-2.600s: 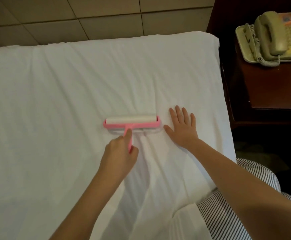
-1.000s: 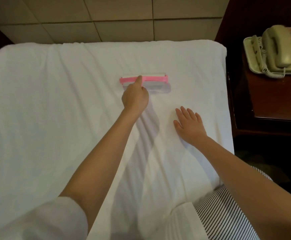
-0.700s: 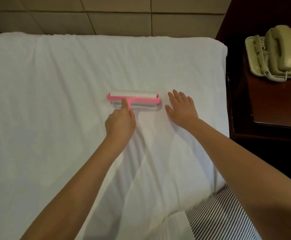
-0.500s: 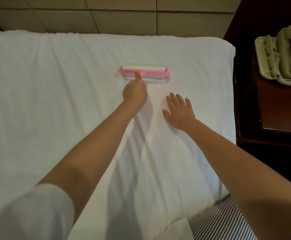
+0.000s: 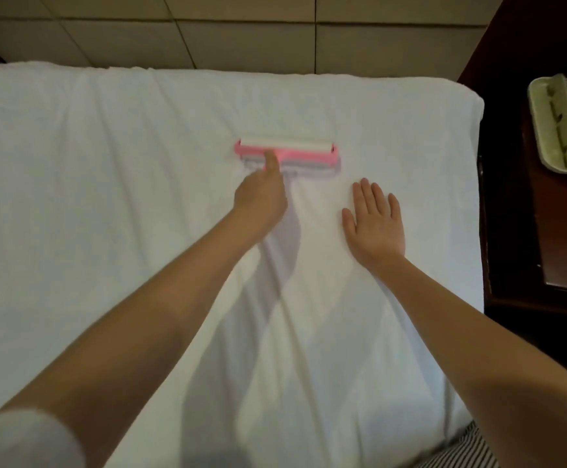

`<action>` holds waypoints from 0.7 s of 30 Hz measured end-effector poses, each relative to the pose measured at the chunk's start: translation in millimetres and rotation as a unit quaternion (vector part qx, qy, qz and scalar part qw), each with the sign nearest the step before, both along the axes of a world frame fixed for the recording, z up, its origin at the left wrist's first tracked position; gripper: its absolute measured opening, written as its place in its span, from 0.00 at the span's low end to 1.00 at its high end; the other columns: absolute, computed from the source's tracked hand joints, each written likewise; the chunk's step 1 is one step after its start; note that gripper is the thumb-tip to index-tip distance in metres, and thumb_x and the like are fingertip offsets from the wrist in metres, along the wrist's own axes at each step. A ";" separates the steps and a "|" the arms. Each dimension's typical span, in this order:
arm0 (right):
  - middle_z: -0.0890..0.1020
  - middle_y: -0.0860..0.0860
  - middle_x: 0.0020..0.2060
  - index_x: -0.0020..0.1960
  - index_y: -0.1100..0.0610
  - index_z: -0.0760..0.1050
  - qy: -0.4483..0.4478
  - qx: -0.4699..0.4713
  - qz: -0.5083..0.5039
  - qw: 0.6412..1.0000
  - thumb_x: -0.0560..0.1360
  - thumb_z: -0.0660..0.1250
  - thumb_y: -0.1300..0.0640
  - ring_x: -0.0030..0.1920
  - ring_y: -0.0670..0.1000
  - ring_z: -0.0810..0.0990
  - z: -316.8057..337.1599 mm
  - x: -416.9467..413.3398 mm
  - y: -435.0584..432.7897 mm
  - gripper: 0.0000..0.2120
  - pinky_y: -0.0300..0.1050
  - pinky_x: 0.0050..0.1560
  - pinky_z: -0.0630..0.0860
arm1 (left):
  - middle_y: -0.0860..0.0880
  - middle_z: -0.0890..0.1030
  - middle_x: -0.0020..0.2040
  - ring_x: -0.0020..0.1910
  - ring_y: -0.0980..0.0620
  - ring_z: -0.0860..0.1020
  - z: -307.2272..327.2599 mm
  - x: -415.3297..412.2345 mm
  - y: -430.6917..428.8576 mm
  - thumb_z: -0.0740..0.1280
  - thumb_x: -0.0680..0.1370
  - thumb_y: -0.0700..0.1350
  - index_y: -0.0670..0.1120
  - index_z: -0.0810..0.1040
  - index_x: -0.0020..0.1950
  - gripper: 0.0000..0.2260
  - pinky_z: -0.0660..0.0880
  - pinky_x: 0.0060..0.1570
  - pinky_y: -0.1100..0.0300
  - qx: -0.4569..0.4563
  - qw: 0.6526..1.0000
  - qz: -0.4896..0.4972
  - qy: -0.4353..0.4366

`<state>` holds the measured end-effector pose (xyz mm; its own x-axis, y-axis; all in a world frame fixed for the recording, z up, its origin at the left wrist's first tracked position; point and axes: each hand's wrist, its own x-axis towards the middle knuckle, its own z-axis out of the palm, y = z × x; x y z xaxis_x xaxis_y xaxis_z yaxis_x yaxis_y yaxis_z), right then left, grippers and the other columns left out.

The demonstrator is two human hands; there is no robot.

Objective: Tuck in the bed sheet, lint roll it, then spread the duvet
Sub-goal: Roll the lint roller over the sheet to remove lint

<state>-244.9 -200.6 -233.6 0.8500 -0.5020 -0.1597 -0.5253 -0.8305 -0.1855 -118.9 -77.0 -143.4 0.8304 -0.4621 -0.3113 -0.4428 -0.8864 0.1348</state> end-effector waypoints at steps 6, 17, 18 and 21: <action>0.47 0.50 0.77 0.77 0.55 0.44 -0.022 0.010 -0.005 1.000 0.79 0.37 0.46 0.76 0.49 0.44 -3.1 -0.5 -3.2 0.29 0.46 0.74 0.37 | 0.37 0.72 0.63 0.59 0.39 0.74 -3.3 16.8 -42.7 0.52 0.81 0.38 0.43 0.42 0.77 0.28 0.67 0.47 0.54 -0.024 1.000 0.015 0.005; 0.48 0.50 0.77 0.77 0.55 0.44 -0.029 -0.008 -0.001 1.000 0.70 0.28 0.43 0.76 0.50 0.45 -10.0 0.9 -1.4 0.38 0.47 0.73 0.36 | 0.35 0.75 0.59 0.58 0.38 0.75 -15.4 -0.5 -8.2 0.51 0.83 0.41 0.43 0.44 0.77 0.25 0.69 0.51 0.50 -0.016 1.000 -0.001 -0.026; 0.47 0.50 0.77 0.77 0.55 0.44 -0.029 -0.006 0.000 1.000 0.70 0.27 0.43 0.76 0.50 0.44 -9.0 1.0 -1.8 0.38 0.47 0.73 0.37 | 0.35 0.74 0.61 0.59 0.38 0.74 -13.7 13.9 -25.0 0.51 0.83 0.41 0.43 0.44 0.77 0.25 0.69 0.52 0.50 -0.034 0.999 0.004 -0.020; 0.46 0.50 0.77 0.77 0.55 0.43 -0.010 0.000 0.002 1.000 0.78 0.33 0.44 0.76 0.50 0.43 -4.4 1.0 -2.7 0.30 0.48 0.74 0.37 | 0.37 0.73 0.63 0.61 0.39 0.73 -0.7 35.9 -60.2 0.51 0.82 0.40 0.45 0.43 0.78 0.27 0.69 0.52 0.52 -0.063 0.998 0.020 0.004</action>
<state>-243.9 -203.4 -238.0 0.8554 -0.4981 -0.1425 -0.5176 -0.8331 -0.1950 -83.0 -137.2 -144.1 0.8465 -0.4648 -0.2595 -0.4063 -0.8791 0.2491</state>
